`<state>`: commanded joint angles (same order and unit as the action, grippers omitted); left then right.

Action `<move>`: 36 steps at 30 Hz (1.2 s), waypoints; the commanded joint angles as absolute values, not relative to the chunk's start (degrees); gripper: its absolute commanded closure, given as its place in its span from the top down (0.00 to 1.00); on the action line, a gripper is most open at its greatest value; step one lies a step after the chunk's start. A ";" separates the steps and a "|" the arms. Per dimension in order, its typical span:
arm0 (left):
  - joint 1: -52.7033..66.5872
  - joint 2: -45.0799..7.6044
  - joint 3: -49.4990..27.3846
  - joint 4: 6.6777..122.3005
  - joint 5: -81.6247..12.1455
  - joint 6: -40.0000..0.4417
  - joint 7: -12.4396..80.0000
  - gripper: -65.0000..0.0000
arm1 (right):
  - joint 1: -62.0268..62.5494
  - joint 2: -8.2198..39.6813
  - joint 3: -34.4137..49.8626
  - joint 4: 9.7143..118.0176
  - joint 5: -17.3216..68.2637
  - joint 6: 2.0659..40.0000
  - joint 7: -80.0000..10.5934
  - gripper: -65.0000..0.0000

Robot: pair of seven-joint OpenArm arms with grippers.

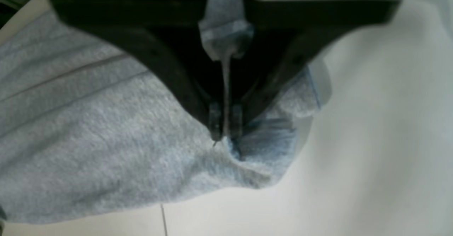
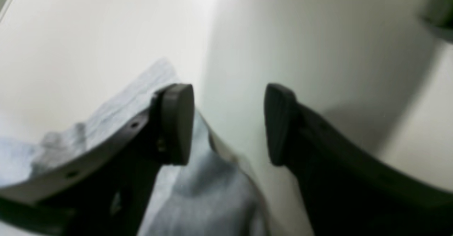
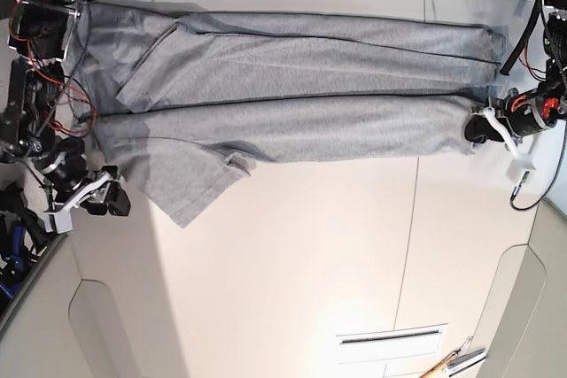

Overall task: Fold the T-shirt properly
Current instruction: 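Grasp the hem corners and fold the hem over toward the folded shoulder edge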

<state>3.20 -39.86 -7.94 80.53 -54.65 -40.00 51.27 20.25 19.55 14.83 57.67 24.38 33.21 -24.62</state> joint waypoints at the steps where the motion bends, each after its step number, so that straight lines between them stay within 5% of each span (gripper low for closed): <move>1: 3.20 -39.86 -7.94 80.53 -54.63 -40.00 51.27 0.00 | 21.50 19.44 12.75 54.96 23.59 33.19 -23.18 0.49; 13: 3.20 -39.86 -7.94 80.53 -54.65 -40.00 51.22 0.00 | 23.97 14.04 1.91 48.97 22.72 33.23 -23.62 0.47; 18: 3.18 -39.86 -7.94 80.53 -54.63 -40.00 51.22 0.00 | 23.97 14.13 1.93 49.08 22.70 33.26 -23.90 0.00; 21: 3.16 -39.88 -7.94 80.53 -54.65 -40.00 51.20 0.00 | 23.94 14.31 3.03 50.30 23.38 33.26 -27.00 0.00; 29: 3.42 -42.26 -7.94 85.97 -54.78 -40.00 54.37 0.00 | 13.41 14.59 16.91 75.64 36.91 33.87 -46.87 0.00; 36: 7.84 -45.91 -7.94 90.04 -54.61 -40.00 55.94 0.00 | -0.23 14.98 22.46 97.01 42.76 33.87 -51.29 0.00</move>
